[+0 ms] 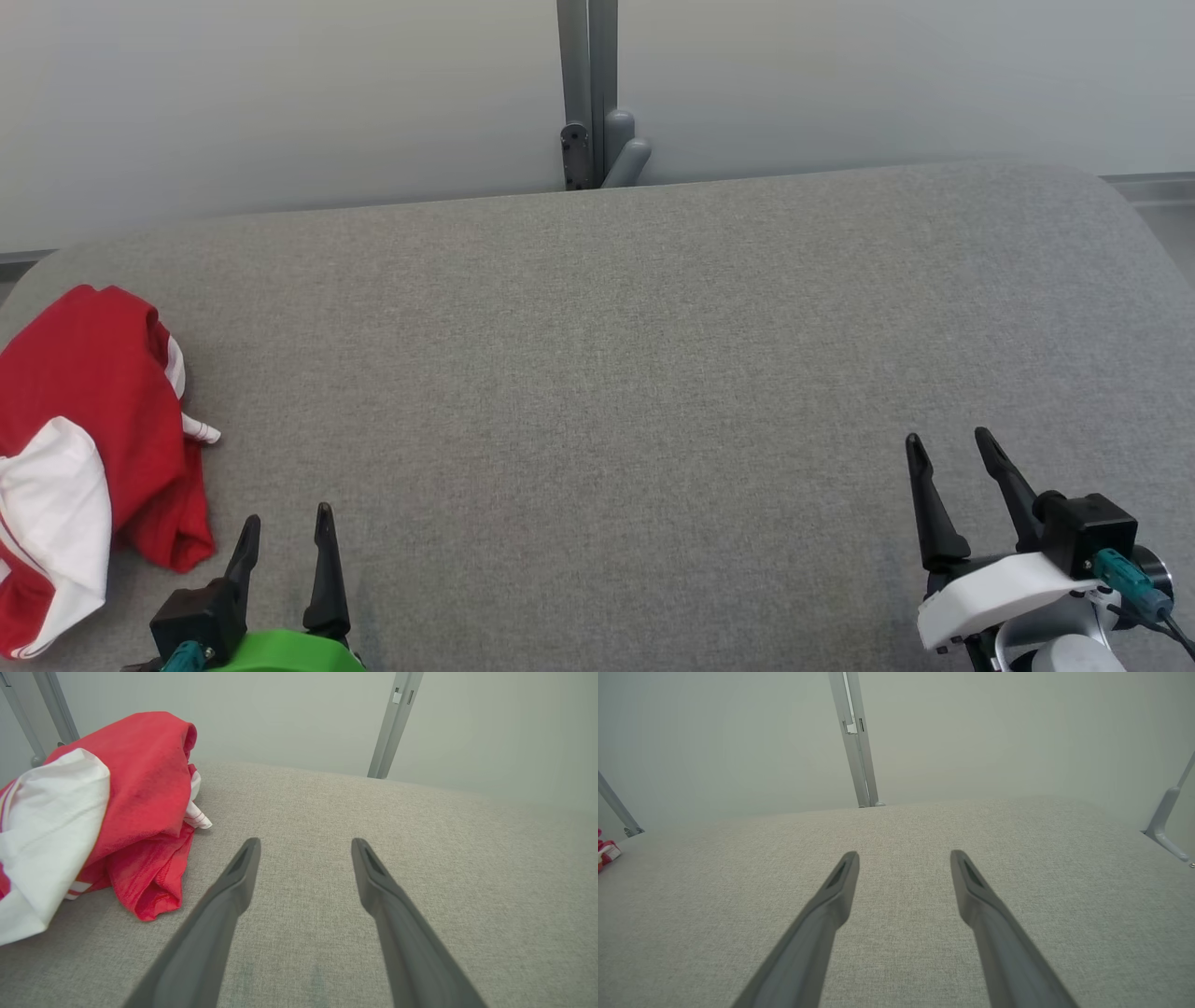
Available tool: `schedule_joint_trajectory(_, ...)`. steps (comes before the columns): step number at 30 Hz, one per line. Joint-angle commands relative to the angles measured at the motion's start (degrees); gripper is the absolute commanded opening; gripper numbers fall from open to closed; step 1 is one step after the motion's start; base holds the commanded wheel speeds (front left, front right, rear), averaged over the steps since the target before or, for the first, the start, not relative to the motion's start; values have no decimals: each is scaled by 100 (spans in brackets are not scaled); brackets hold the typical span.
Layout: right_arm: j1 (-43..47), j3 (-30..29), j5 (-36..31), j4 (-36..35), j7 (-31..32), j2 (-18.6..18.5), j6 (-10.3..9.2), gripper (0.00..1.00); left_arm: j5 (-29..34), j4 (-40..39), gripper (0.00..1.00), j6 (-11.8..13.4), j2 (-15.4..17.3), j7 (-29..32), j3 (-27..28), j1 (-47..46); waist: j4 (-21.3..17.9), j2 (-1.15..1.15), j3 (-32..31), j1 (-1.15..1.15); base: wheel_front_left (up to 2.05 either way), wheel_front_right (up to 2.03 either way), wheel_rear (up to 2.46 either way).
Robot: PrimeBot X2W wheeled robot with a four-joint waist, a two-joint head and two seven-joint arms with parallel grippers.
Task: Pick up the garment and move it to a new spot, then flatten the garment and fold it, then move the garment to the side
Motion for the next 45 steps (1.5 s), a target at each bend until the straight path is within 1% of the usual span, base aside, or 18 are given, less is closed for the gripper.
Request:
schedule_joint_trajectory(1, 16, 26, -116, -55, -54, -17, 2, 100, 131, 12, 100, 34, 42, -46, -12, 88, 4, 0, -5, 0, 0, 0, 0)
schedule_joint_trajectory(15, 131, 108, -622, -58, -188, -38, 1, 100, 620, 72, 100, 26, 45, -184, -7, 167, 43, 0, -14, 0, 0, 0, 0)
schedule_joint_trajectory(22, 131, 101, -582, -44, -181, -30, 1, 100, 540, 90, 100, 40, 45, -163, 16, 158, 80, 0, -4, 0, 0, 0, 0)
schedule_joint_trajectory(26, 142, 95, -577, -72, -181, -30, 1, 100, 507, 119, 100, 54, 45, -163, 73, 122, 184, 0, 18, 0, 0, 0, 0)
schedule_joint_trajectory(29, 122, 103, -556, -88, -180, -49, 1, 100, 488, 144, 100, 68, 42, -162, 105, 98, 366, 0, 37, 0, 0, 0, 0)
schedule_joint_trajectory(32, 97, 132, -508, -176, -180, -21, 1, 100, 478, 175, 100, 48, 43, -162, 129, 80, 637, 0, 51, 0, 0, 0, 0)
schedule_joint_trajectory(37, 69, 309, -312, -196, -177, 7, 1, 100, 464, 196, 100, 51, 42, -162, 168, 161, 1210, 0, 66, 0, 0, 0, 0)
schedule_joint_trajectory(40, -4, 303, -219, -181, -177, 31, 1, 100, 504, 200, 100, 35, 44, -162, 194, 188, 1599, 0, 101, 0, 0, 0, 0)
schedule_joint_trajectory(45, -127, 399, -140, -21, -176, 56, 1, 100, 518, 201, 100, 30, 41, -162, 295, 225, 2170, 0, 138, 0, 0, 0, 0)
